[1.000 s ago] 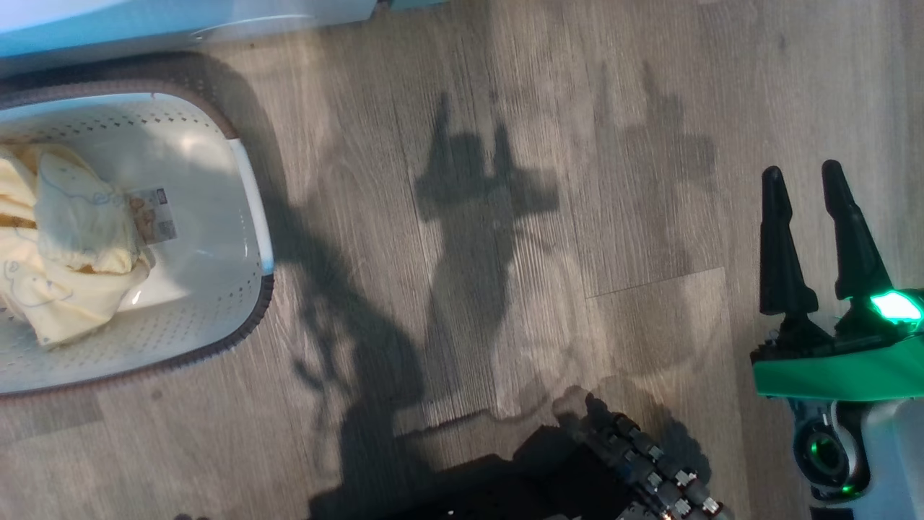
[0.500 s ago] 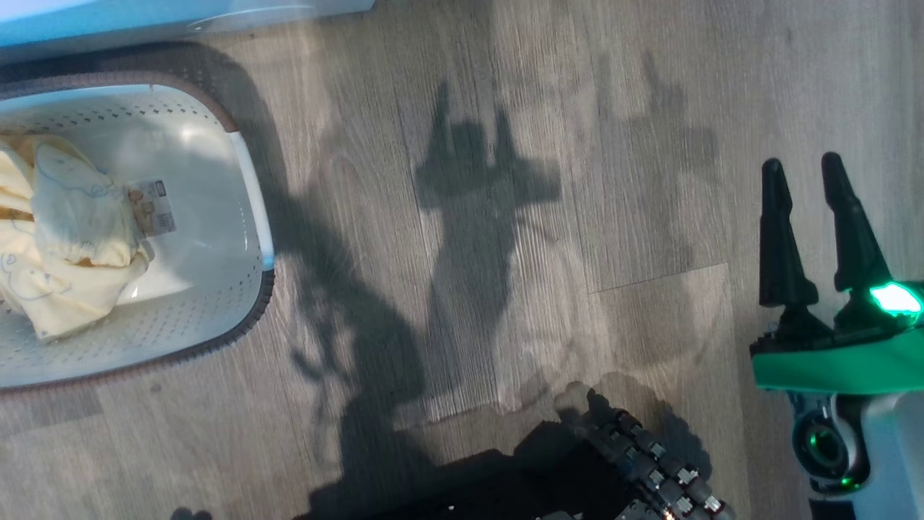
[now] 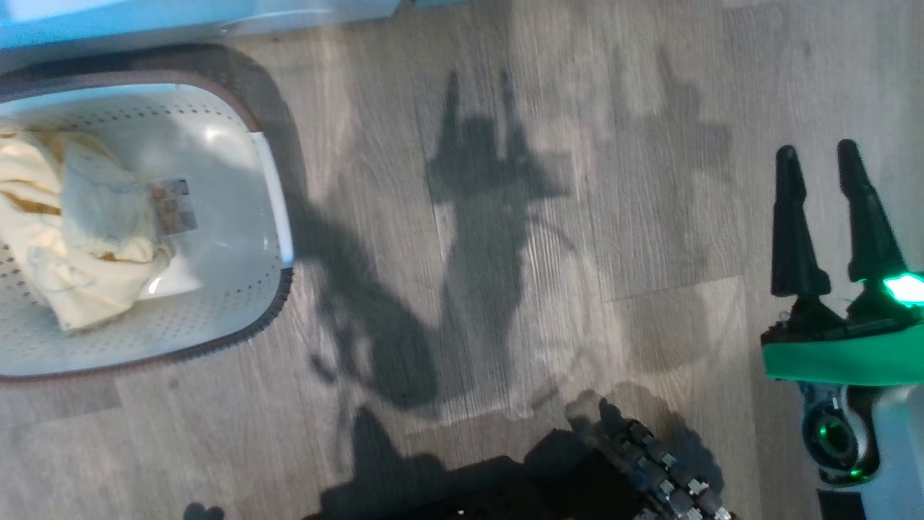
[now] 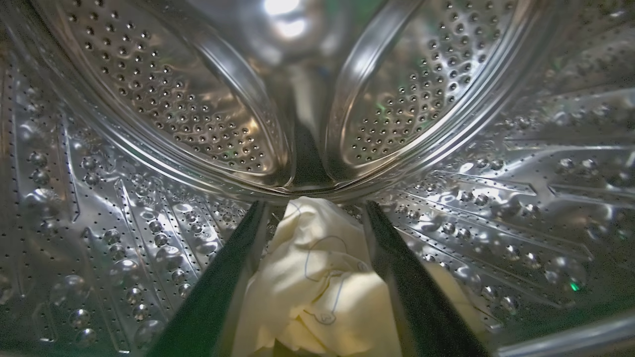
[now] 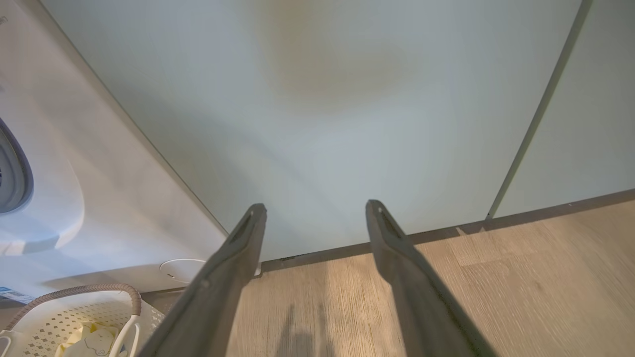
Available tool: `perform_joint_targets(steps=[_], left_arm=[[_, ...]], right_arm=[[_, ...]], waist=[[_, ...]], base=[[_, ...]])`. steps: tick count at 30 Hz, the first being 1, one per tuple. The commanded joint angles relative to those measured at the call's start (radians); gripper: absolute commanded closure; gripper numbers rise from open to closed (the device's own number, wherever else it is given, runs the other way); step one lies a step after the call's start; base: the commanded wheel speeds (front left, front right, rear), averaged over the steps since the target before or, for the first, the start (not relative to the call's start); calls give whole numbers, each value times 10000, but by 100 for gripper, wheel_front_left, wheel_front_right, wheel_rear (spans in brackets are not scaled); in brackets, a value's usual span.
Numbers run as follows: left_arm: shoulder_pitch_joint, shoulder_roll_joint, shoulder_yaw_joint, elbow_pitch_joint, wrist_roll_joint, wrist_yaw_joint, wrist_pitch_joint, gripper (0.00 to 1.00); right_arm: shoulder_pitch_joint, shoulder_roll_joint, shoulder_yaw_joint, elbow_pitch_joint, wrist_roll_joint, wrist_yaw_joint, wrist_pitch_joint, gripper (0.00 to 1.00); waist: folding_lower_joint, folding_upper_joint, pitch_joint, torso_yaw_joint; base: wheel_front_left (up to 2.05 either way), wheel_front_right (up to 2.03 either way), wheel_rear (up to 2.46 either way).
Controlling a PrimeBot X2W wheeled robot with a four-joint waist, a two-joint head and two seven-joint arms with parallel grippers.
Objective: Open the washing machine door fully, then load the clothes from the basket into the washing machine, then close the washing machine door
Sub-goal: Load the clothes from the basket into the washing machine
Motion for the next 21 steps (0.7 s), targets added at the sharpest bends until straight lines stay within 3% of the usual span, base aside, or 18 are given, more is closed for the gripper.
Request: perform_joint_targets(steps=[1, 11, 19, 21], left_arm=[[192, 351, 82, -339, -69, 26, -215, 0], [2410, -218, 130, -1598, -378, 510, -1378, 0], [5519, -568, 444, -4423, -794, 1313, -1732, 0], [6876, -679, 498, -5564, -747, 1725, -1929, 0]], right_arm=[[148, -110, 12, -260, -97, -29, -63, 0], [435, -110, -437, -261, -663, -29, -63, 0], [749, -110, -731, -286, -1012, -29, -63, 0], [863, -110, -827, -300, -1170, -29, -63, 0]], waist=[[0, 0, -150, 137], [0, 0, -1060, 806], [0, 0, -1770, 1322], [0, 0, -2041, 1545]], base=[[0, 0, 0], [0, 0, 0], [0, 0, 0], [0, 0, 0]])
